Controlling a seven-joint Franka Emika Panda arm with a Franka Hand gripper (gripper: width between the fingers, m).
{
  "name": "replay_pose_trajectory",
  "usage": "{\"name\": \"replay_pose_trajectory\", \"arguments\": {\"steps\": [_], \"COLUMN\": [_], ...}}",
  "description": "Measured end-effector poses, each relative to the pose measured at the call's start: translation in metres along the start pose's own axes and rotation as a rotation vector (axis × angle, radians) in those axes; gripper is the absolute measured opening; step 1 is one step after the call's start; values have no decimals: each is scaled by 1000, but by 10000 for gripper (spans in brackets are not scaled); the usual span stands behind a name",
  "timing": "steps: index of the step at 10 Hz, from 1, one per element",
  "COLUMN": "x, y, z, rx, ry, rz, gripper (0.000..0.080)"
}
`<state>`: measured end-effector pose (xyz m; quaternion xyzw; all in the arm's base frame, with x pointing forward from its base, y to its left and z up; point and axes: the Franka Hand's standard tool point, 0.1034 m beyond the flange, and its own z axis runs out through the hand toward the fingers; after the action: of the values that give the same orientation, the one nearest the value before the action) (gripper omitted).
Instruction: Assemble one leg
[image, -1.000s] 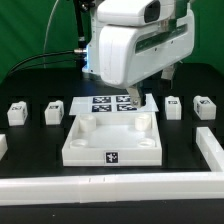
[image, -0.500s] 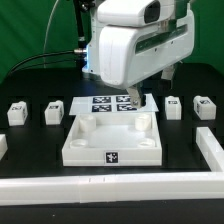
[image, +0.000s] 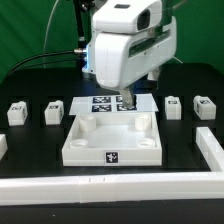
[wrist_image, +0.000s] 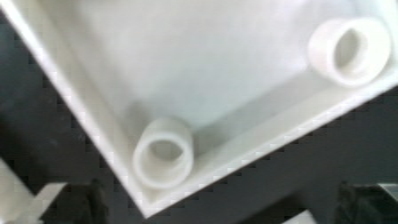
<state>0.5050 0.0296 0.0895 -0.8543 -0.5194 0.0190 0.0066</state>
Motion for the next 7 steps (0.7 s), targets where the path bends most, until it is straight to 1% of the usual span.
{"name": "replay_pose_trajectory", "arguments": {"steps": [2, 3, 4, 7], "x": [-29, -25, -24, -25], "y": [-18, -17, -15, -16], "z": [12, 10, 10, 11], "rx": [3, 7, 4, 7], "ry": [1, -1, 1, 0], "rz": [-56, -38, -41, -40], "gripper": [650, 650, 650, 650]}}
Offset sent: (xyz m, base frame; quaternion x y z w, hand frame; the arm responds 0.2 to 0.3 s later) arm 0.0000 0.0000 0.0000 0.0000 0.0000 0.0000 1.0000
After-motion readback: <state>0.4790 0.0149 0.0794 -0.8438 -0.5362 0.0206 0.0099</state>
